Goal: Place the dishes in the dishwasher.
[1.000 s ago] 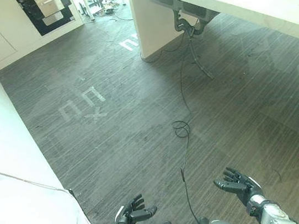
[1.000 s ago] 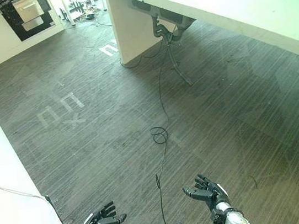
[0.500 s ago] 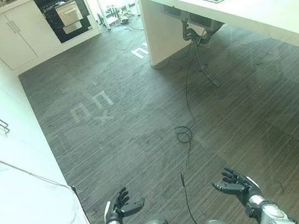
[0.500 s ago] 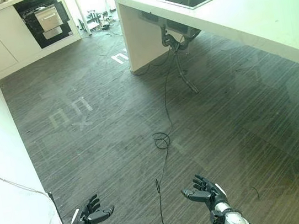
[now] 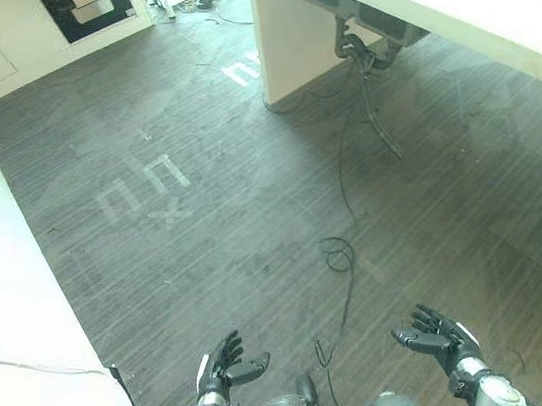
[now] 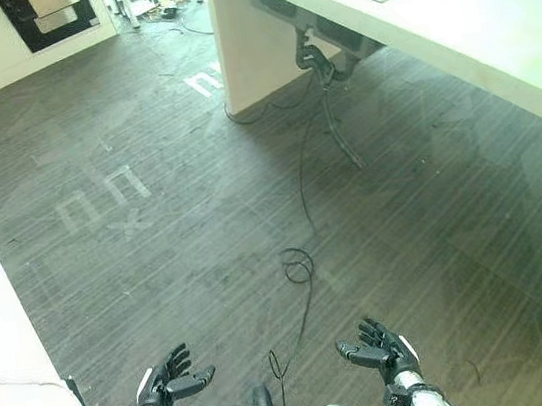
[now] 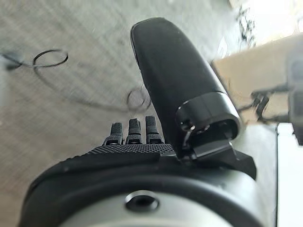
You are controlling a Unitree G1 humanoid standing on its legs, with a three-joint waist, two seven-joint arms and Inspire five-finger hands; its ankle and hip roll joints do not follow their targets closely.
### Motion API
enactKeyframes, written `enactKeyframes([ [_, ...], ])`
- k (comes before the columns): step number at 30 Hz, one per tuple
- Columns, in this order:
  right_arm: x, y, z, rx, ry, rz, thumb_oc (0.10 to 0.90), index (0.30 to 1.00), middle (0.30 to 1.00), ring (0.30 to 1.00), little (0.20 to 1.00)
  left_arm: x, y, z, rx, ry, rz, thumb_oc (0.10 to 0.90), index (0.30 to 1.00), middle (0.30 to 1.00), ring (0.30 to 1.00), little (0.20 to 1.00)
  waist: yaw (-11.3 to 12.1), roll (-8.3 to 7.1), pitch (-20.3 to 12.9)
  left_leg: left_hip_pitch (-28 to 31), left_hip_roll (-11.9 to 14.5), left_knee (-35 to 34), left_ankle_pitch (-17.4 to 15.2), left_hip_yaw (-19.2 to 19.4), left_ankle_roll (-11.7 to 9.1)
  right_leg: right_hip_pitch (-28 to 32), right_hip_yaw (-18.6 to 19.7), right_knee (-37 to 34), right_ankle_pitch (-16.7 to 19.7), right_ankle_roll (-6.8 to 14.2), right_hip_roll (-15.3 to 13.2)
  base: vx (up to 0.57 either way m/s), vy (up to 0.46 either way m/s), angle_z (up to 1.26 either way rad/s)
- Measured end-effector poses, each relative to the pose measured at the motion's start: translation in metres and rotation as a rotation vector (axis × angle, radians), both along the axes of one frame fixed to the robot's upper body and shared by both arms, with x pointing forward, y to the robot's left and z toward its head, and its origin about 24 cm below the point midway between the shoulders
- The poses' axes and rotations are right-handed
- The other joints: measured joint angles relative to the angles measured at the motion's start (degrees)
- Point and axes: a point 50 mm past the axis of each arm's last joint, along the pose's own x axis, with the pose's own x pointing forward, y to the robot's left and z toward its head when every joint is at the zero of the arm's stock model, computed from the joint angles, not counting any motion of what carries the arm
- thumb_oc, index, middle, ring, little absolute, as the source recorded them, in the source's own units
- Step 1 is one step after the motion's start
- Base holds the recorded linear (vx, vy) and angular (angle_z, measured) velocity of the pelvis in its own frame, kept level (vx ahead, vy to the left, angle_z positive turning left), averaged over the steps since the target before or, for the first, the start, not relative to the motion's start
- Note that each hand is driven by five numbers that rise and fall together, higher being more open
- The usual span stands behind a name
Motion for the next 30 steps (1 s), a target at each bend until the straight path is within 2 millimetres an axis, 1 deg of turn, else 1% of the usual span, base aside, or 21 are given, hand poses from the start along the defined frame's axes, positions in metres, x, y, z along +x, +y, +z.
enactKeyframes([
  [3,0.019,0.006,0.009,-0.015,-0.054,0.04,0.8,0.9,0.9,0.9,0.9,0.002,0.002,0.002,0.006,-0.01,0.015,0.8,0.9,0.9,0.9,0.9,-1.5,3.18,-0.3,3.9,0.2,-2.0,-1.9,-0.5,-1.4,-8.6,-7.0,-6.9,-7.4,-5.7,3.2,0.32,-0.052,-0.08],
  [4,0.02,0.001,0.012,-0.033,-0.061,0.045,0.8,0.9,0.9,0.9,0.9,0.006,0.0,0.005,0.001,-0.025,0.01,0.8,0.9,0.9,0.9,0.9,-2.7,4.2,-0.1,6.7,0.6,-5.1,-2.0,-1.6,-2.2,-10.5,-8.8,-25.4,-8.5,-7.6,8.4,0.44,-0.142,0.26],
  [5,0.019,-0.008,0.014,-0.062,-0.057,0.044,0.8,0.9,0.9,0.9,0.9,0.009,-0.005,0.005,-0.01,-0.033,0.006,0.8,0.9,0.9,0.9,0.9,-3.1,5.42,0.3,9.4,1.0,-6.8,-3.4,-2.0,-5.7,-12.6,-12.4,-38.3,-6.2,-11.0,12.5,0.53,-0.158,0.16],
  [6,0.015,-0.015,0.014,-0.079,-0.049,0.044,0.8,0.9,0.9,0.9,0.9,0.006,-0.006,0.002,-0.016,-0.022,0.01,0.8,0.9,0.9,0.9,0.9,-2.7,3.8,1.2,8.3,0.0,0.1,-5.9,-3.1,-14.3,-14.4,-17.6,-49.3,-4.1,-11.5,13.2,0.69,-0.212,0.85],
  [7,0.011,-0.018,0.01,-0.064,-0.041,0.008,0.8,0.9,0.9,0.9,0.9,0.021,-0.003,0.017,0.002,-0.098,-0.027,0.8,0.9,0.9,0.9,0.9,-5.2,2.71,1.1,4.3,3.0,7.2,-15.5,-4.7,-2.9,-19.8,-18.9,-53.4,-1.2,-8.8,8.6,0.68,-0.28,-0.18],
  [8,0.011,-0.022,0.005,-0.062,0.014,-0.007,0.8,0.9,0.9,0.9,0.9,-0.01,-0.006,-0.008,-0.043,0.046,0.062,0.8,0.9,0.9,0.9,0.9,-1.8,3.94,1.7,14.4,0.5,2.3,-18.1,0.0,-7.7,-22.8,-20.5,-37.1,-2.1,-14.4,7.5,0.74,-0.393,-0.76],
  [9,0.004,-0.023,0.004,-0.074,0.017,0.017,0.8,0.9,0.9,0.9,0.9,-0.051,-0.021,-0.03,-0.117,0.166,0.134,0.8,0.9,0.9,0.9,0.9,-3.9,8.59,-1.0,18.6,-0.3,2.9,-12.8,0.0,-14.0,-17.4,-21.9,-28.6,-6.5,-22.9,12.5,0.71,-0.45,-1.56],
  [10,-0.002,-0.019,0.003,-0.078,0.03,0.05,0.8,0.9,0.9,0.9,0.9,-0.068,-0.023,-0.038,-0.146,0.212,0.164,0.8,0.9,0.9,0.9,0.9,-6.0,7.55,-2.6,19.8,-3.2,8.5,-7.7,0.1,-23.2,-5.1,-16.3,-37.1,-7.4,-21.9,14.0,0.59,-0.404,-0.66],
  [11,-0.009,-0.022,-0.003,-0.086,0.083,0.05,0.8,0.9,0.9,0.9,0.9,-0.056,-0.024,-0.031,-0.152,0.159,0.154,0.8,0.9,0.9,0.9,0.9,-4.4,9.68,-2.8,17.2,2.3,16.2,-8.5,-1.0,-21.4,0.5,-13.5,-40.9,-9.5,-23.2,17.3,0.53,-0.377,-0.06],
  [13,0.006,-0.016,0.008,-0.086,-0.013,0.07,0.8,0.9,0.9,0.9,0.9,-0.035,-0.012,-0.016,-0.115,0.053,0.132,0.8,0.9,0.9,0.9,0.9,-2.4,7.08,-3.9,-8.4,11.3,47.3,-0.1,-5.1,-22.6,12.3,-7.9,-47.4,-10.4,-21.5,16.6,0.54,-0.293,-0.28],
  [15,0.01,-0.021,0.012,-0.095,-0.039,0.026,0.8,0.9,0.9,0.9,0.9,-0.026,-0.016,-0.014,-0.099,0.054,0.061,0.8,0.9,0.9,0.9,0.9,-1.9,4.82,-4.3,-25.3,14.1,51.3,4.6,-3.9,-17.3,19.1,-6.0,-49.3,-15.7,-21.6,13.0,0.4,-0.021,-0.49],
  [16,0.008,-0.019,0.007,-0.089,-0.017,0.002,0.8,0.9,0.9,0.9,0.9,-0.031,-0.015,-0.018,-0.07,0.085,0.021,0.8,0.9,0.9,0.9,0.9,-1.3,1.26,-4.9,-22.7,10.8,14.0,5.1,-4.0,-13.4,25.8,-3.2,-51.4,-15.1,-13.9,7.6,0.41,0.126,-0.59],
  [17,-0.001,-0.026,0.005,-0.118,0.007,0.008,0.8,0.9,0.9,0.9,0.9,-0.041,-0.022,-0.025,-0.072,0.13,-0.013,0.8,0.9,0.9,0.9,0.9,-3.4,4.43,-5.8,-17.1,9.3,-5.3,7.3,-5.4,-11.2,27.9,-2.2,-47.4,-14.0,-9.0,7.8,0.44,0.14,-1.47],
  [18,-0.011,-0.02,-0.007,-0.121,0.082,0.028,0.8,0.9,0.9,0.9,0.9,-0.054,-0.014,-0.028,-0.058,0.159,-0.009,0.8,0.9,0.9,0.9,0.9,-1.2,5.65,-6.2,-10.7,11.3,-9.7,15.9,-7.1,-18.7,26.0,-1.1,-37.0,-22.4,-2.3,7.4,0.49,0.201,-1.26],
  [20,-0.013,0.029,-0.02,-0.016,0.104,0.119,0.8,0.9,0.9,0.9,0.9,-0.054,0.034,-0.018,0.061,0.14,0.058,0.8,0.9,0.9,0.9,0.9,2.2,-1.88,-4.3,-20.6,7.6,16.7,19.7,-12.1,-25.5,13.7,0.1,-37.0,-22.2,-16.7,15.4,0.36,0.246,-1.32],
  [22,-0.015,-0.015,-0.012,-0.108,0.115,0.052,0.8,0.9,0.9,0.9,0.9,-0.072,0.001,-0.034,-0.034,0.199,0.074,0.8,0.9,0.9,0.9,0.9,1.8,2.86,-2.9,-26.5,5.8,3.2,11.6,-14.2,-19.3,20.8,7.4,-41.0,-20.1,-10.8,14.6,0.46,0.401,-0.39],
  [23,-0.016,-0.017,-0.011,-0.111,0.117,0.045,0.8,0.9,0.9,0.9,0.9,-0.075,0.0,-0.035,-0.037,0.207,0.076,0.8,0.9,0.9,0.9,0.9,1.7,2.95,-3.0,-26.2,5.5,3.2,11.1,-13.3,-18.6,22.0,7.5,-42.2,-20.2,-10.6,14.0,0.44,0.347,-1.21],
  [24,-0.013,-0.032,-0.005,-0.113,0.086,-0.049,0.8,0.9,0.9,0.9,0.9,-0.091,0.007,-0.042,0.004,0.282,0.083,0.8,0.9,0.9,0.9,0.9,1.1,3.36,-3.7,-12.4,2.5,0.2,11.8,-7.7,-8.4,27.6,6.0,-39.8,-18.7,-6.9,8.3,0.49,0.394,-1.13],
  [26,-0.018,-0.02,-0.012,-0.074,0.101,-0.048,0.8,0.9,0.9,0.9,0.9,-0.041,0.012,-0.026,0.048,0.163,0.026,0.8,0.9,0.9,0.9,0.9,-0.5,1.06,-3.4,-6.2,-0.3,-2.6,7.5,-7.2,-3.0,23.2,3.8,-35.9,-20.4,-4.9,7.5,0.37,0.393,-0.61],
  [29,-0.009,-0.009,-0.012,-0.06,0.069,-0.016,0.8,0.9,0.9,0.9,0.9,0.005,0.006,-0.004,0.086,0.025,-0.059,0.8,0.9,0.9,0.9,0.9,-2.7,4.64,-3.6,-1.3,-2.0,0.7,-1.4,-2.6,-3.7,-5.1,-3.9,-0.5,-11.4,-6.5,7.4,0.21,0.155,-0.62],
  [30,-0.011,-0.001,-0.019,-0.037,0.1,-0.016,0.8,0.9,0.9,0.9,0.9,0.007,0.013,0.002,0.118,0.002,-0.082,0.8,0.9,0.9,0.9,0.9,-1.4,0.41,-1.7,-8.7,-4.4,19.4,-5.8,-5.8,-7.8,-7.9,-1.2,-3.5,-7.4,-7.5,1.8,0.25,-0.143,-0.84],
])
